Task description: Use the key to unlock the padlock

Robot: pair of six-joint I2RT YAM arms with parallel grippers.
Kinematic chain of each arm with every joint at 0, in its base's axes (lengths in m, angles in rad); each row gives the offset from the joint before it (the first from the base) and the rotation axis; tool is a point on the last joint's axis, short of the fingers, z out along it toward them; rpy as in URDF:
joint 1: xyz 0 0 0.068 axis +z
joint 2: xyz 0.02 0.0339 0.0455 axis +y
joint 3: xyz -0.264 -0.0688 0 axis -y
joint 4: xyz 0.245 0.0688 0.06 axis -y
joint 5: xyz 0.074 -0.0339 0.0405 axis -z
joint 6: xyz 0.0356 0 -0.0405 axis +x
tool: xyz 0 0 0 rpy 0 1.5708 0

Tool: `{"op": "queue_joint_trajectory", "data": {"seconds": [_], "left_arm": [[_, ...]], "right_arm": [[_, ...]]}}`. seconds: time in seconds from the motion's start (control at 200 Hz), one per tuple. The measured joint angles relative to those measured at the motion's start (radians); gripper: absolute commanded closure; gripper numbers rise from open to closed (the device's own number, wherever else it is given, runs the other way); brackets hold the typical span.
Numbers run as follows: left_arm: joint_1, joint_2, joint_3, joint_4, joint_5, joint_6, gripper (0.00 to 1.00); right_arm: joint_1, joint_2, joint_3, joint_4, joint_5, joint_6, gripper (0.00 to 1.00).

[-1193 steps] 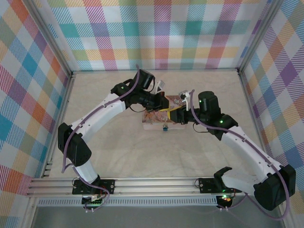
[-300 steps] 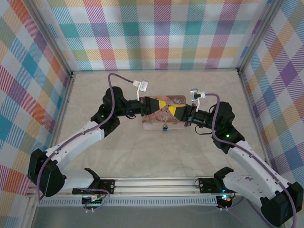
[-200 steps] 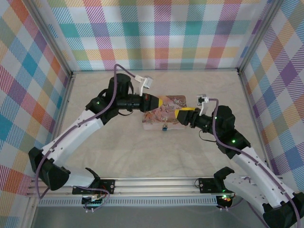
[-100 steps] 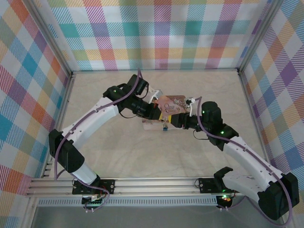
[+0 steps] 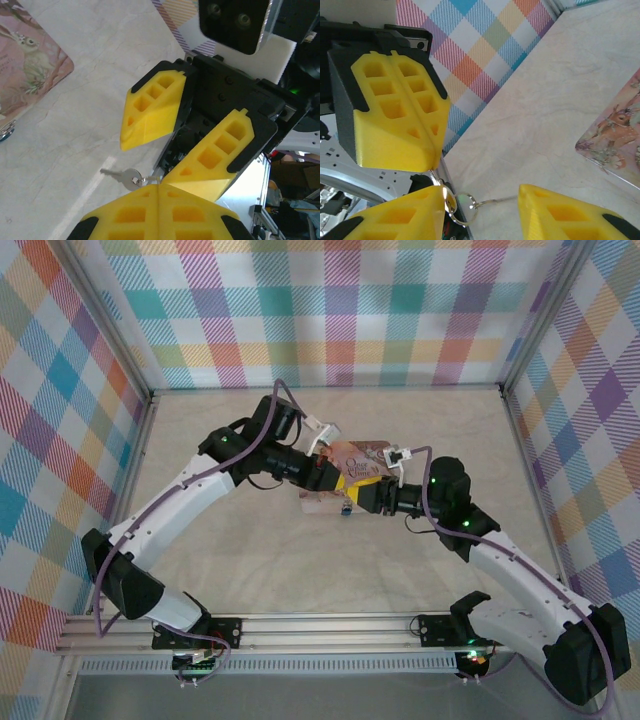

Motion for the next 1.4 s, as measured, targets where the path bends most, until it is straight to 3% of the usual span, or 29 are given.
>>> {"op": "queue_joint_trajectory", "data": {"seconds": [0.145,0.3,0.445,0.835,1.115,1.185,1.26,1.405], "left_arm": [[-0.001,0.000,-0.012,0.023,0.008,-0.003,1.00],[-0.001,-0.002,-0.014,0.030,0.008,-0.011,1.00],[-0.001,-0.008,-0.016,0.051,0.008,-0.021,1.00],[-0.003,-0.036,-0.028,0.079,0.020,-0.028,1.00],[-0.003,-0.045,-0.047,0.109,0.026,-0.047,1.00],[-0.003,-0.045,-0.047,0.118,0.026,-0.052,0.73],[-0.005,-0.045,-0.047,0.125,0.014,-0.064,0.55],[0.000,-0.055,-0.049,0.129,-0.050,-0.106,0.44]], "right_arm": [[0.000,-0.022,-0.012,0.031,-0.026,0.016,0.53],[0.000,-0.035,-0.012,0.057,-0.050,0.022,0.65],[0.000,-0.035,-0.012,0.066,-0.068,0.030,0.65],[0.000,-0.034,-0.013,0.069,-0.083,0.036,1.00],[0.000,-0.037,-0.013,0.071,-0.085,0.035,1.00],[0.000,-0.045,-0.013,0.066,-0.074,0.028,1.00],[0.000,-0.062,-0.013,0.048,-0.051,0.006,1.00],[0.000,-0.093,-0.008,-0.038,0.028,-0.064,1.00]]}}
